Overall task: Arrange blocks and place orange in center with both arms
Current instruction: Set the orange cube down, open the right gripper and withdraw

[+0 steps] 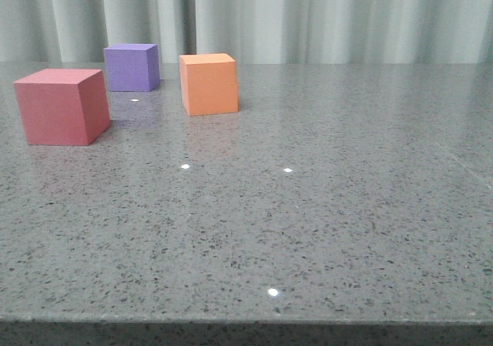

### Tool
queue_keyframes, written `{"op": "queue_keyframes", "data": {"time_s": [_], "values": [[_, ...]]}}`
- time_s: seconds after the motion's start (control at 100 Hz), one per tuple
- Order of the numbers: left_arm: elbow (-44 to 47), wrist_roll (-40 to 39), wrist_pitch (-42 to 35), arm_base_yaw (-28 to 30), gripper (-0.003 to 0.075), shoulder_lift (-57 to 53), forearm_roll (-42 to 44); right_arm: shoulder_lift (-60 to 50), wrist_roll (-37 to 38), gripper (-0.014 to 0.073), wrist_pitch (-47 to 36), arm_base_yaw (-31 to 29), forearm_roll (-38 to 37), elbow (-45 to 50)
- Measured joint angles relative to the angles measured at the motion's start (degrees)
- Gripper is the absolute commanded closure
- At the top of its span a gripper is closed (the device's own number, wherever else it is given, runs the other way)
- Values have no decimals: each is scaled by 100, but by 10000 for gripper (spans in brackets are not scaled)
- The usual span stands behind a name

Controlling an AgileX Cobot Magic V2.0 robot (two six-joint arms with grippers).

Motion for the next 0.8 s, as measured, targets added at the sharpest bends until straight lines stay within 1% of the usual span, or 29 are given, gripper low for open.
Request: {"op": "queue_keyframes", "data": {"time_s": [0.17, 0.27, 0.37, 0.5, 0.58, 0.62, 0.67, 0.69, 0.72, 0.76, 0.79, 0.8], "values": [[0, 0, 0, 0, 741, 0, 0, -913, 0, -61, -784, 0, -29, 1009], [0, 0, 0, 0, 741, 0, 0, -1215, 0, -61, -1385, 0, -44, 1452], [0, 0, 0, 0, 741, 0, 0, -1274, 0, -61, -1732, 0, -74, 1663], [0, 0, 0, 0, 741, 0, 0, -1274, 0, -47, -1817, 0, -84, 1753], [0, 0, 0, 0, 741, 0, 0, -1274, 0, 15, -1832, 0, -112, 1752], [0, 0, 0, 0, 741, 0, 0, -1274, 0, 71, -1832, 0, -126, 1752], [0, 0, 0, 0, 741, 0, 0, -1274, 0, 151, -1836, 0, -164, 1752], [0, 0, 0, 0, 741, 0, 0, -1274, 11, 202, -1836, 0, -195, 1752], [0, 0, 0, 0, 741, 0, 0, -1274, 11, 243, -1836, 0, -224, 1752], [0, 0, 0, 0, 741, 0, 0, -1274, 11, 342, -1846, 0, -236, 1752], [0, 0, 0, 0, 741, 0, 0, -1274, 11, 385, -1845, 0, -247, 1752], [0, 0, 0, 0, 741, 0, 0, -1274, 11, 413, -1845, 0, -241, 1752]]}}
